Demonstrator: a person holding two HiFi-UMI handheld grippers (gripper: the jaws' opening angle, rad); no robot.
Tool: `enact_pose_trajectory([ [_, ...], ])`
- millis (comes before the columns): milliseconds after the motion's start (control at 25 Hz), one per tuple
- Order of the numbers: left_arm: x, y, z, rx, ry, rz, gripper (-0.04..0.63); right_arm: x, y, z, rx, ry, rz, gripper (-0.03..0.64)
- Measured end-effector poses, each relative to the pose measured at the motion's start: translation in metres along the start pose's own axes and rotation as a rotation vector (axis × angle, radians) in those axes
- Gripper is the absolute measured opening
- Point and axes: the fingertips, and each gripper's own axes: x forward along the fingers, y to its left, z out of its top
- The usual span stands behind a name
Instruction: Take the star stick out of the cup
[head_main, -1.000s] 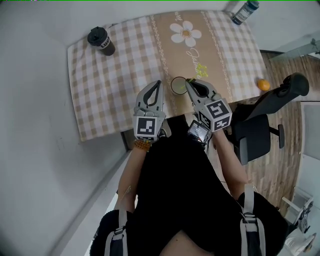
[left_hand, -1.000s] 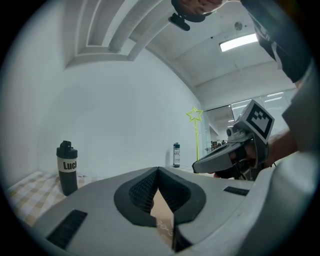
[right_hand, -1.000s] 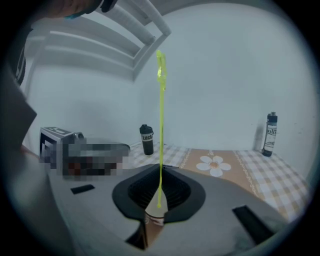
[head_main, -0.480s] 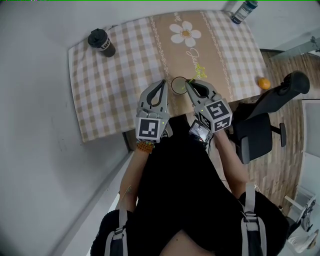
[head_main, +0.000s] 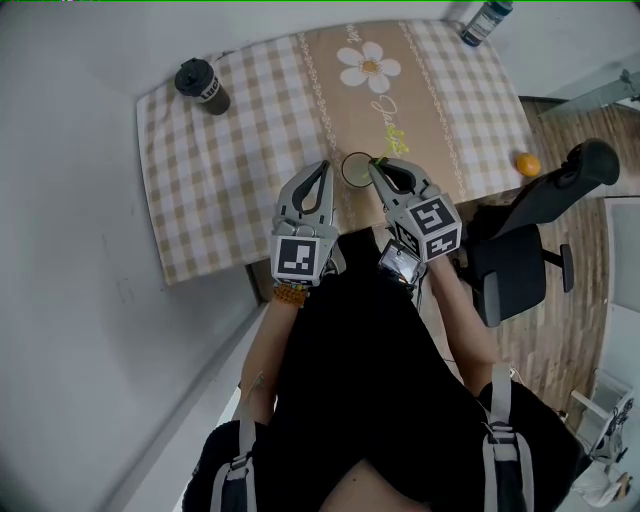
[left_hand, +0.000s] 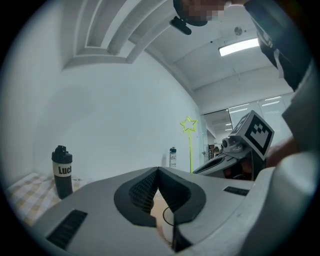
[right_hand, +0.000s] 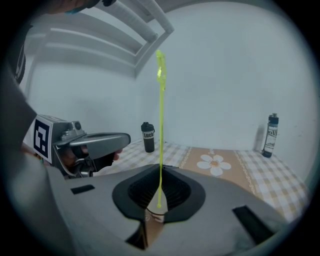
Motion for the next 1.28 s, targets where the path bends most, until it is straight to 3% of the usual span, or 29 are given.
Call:
enact_pose_trajectory([
  [1280,-0.005,-0.007,-0.019,-0.027,0.036,0.006,-0.008,0.006,0.004,-0.002,-0.017,0.009,0.037,0.014],
])
